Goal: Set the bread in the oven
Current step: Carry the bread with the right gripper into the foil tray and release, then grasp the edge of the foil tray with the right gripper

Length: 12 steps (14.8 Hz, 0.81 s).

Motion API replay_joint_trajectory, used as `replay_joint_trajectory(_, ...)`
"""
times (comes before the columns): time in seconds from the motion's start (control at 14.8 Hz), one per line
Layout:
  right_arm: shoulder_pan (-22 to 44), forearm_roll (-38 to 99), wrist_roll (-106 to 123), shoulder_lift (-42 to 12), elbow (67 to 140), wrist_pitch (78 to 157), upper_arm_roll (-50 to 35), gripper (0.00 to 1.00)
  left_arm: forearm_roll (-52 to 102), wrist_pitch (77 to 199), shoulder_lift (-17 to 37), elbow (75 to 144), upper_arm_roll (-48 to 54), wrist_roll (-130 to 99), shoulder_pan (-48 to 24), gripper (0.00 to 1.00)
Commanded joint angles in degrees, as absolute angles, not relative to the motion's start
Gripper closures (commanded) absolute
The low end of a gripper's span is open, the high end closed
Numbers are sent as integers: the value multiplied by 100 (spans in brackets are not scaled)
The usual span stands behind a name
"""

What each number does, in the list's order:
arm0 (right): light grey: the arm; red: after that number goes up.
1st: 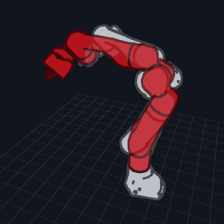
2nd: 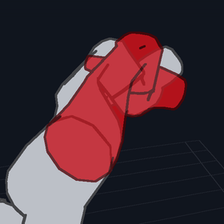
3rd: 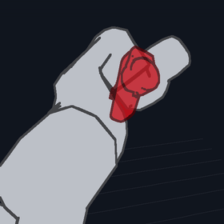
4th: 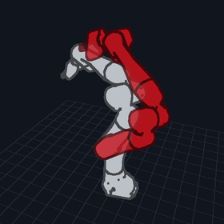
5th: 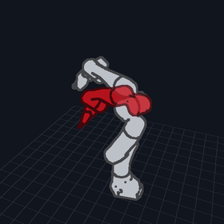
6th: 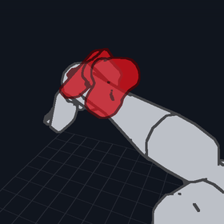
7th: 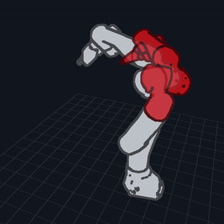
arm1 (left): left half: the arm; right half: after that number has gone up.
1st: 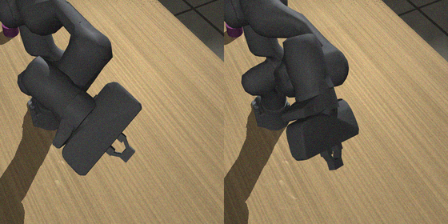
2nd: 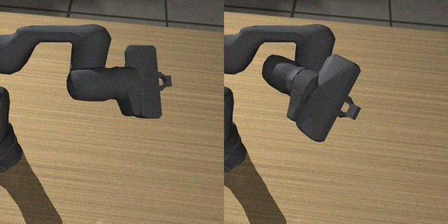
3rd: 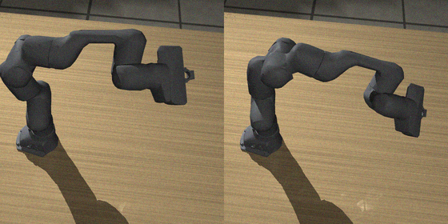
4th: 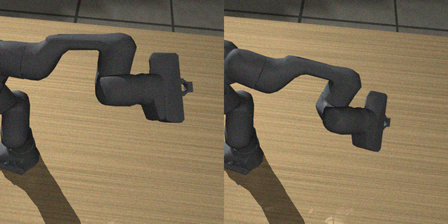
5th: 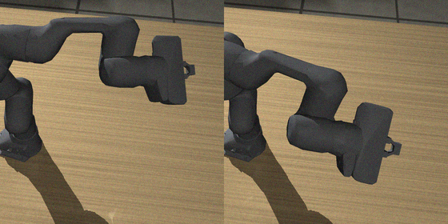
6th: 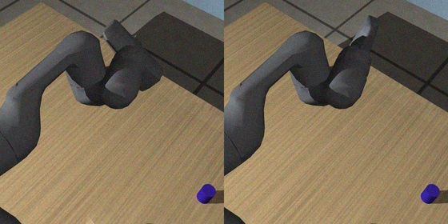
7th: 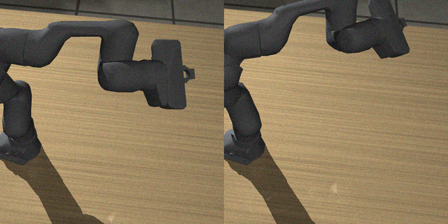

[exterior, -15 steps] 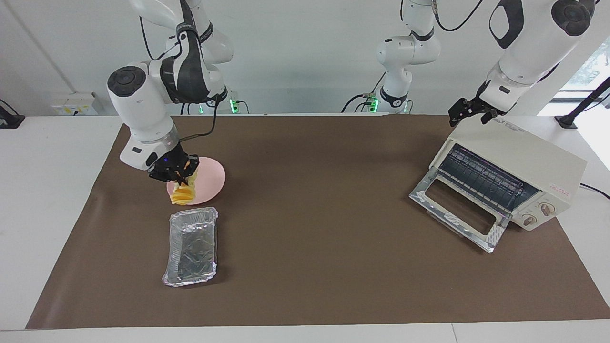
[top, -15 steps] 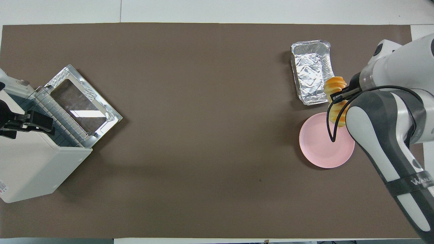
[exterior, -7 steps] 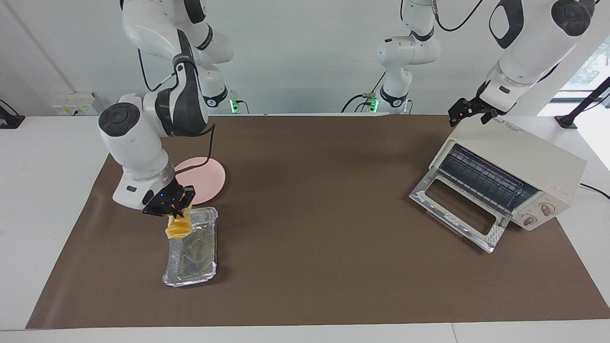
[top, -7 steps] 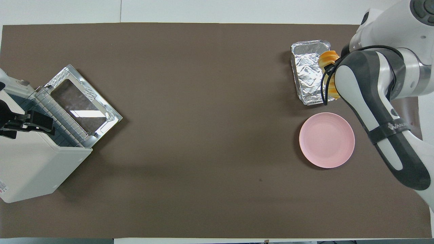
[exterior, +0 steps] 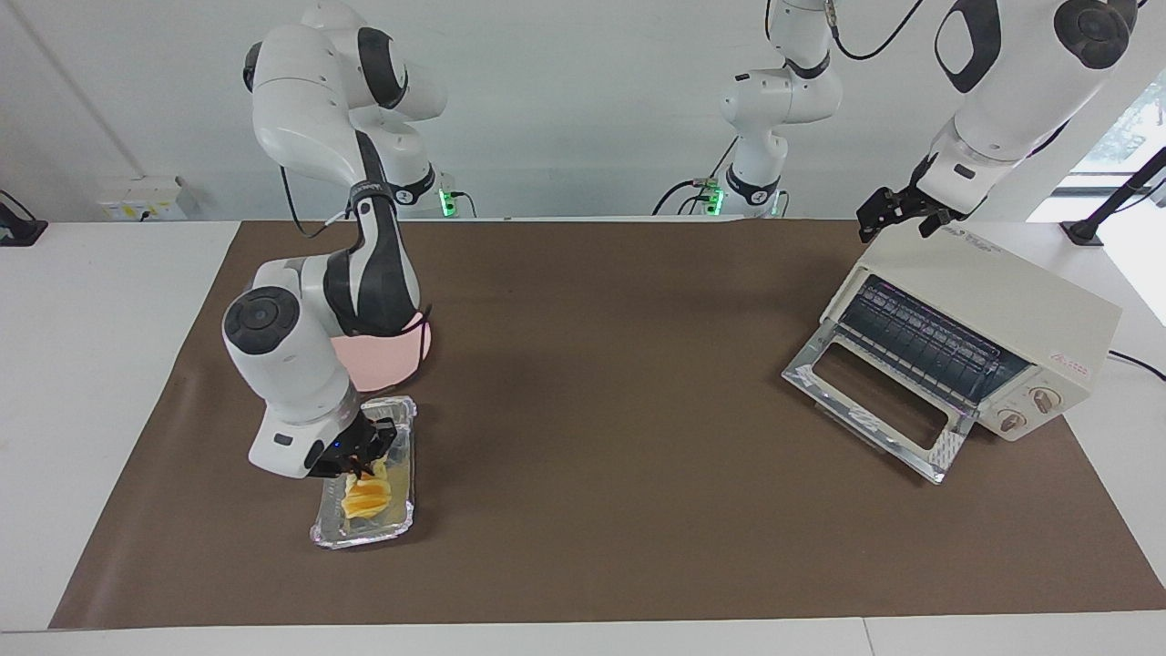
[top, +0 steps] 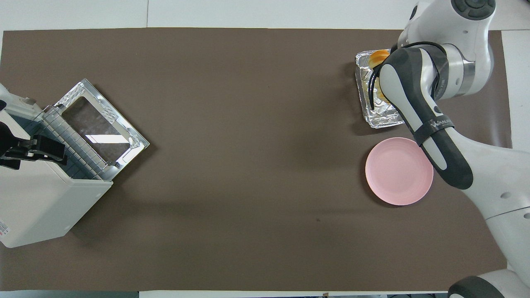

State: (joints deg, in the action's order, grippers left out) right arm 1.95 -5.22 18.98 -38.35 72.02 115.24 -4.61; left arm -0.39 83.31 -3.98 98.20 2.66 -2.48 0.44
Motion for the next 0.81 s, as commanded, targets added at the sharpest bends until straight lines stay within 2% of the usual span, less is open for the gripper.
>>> replay_joint_trajectory(0.0, 132, -659, 1995, -3806, 7548, 11934, -475, 100, -88, 8314, -492, 9853, 281, -229, 88, 0)
replay_joint_trajectory(0.13, 88, -650, 2013, -3692, 7865, 12093, -466, 100, -88, 8314, -492, 9853, 281, -229, 79, 0)
replay_joint_trajectory(0.54, 88, -615, 2004, -3568, 8121, 12103, -475, 100, -88, 8314, -492, 9853, 281, -229, 88, 0)
replay_joint_trajectory(0.61, 88, -598, 1987, -3560, 8130, 12103, -475, 63, -88, 8314, -492, 9853, 281, -229, 88, 0)
replay_joint_trajectory(0.67, 79, -563, 1978, -3551, 8130, 12076, -475, 1, -88, 8314, -492, 9853, 281, -229, 88, 0)
replay_joint_trajectory(0.74, 62, -554, 1978, -3551, 8121, 12015, -475, 0, -88, 8314, -492, 9853, 281, -229, 88, 0)
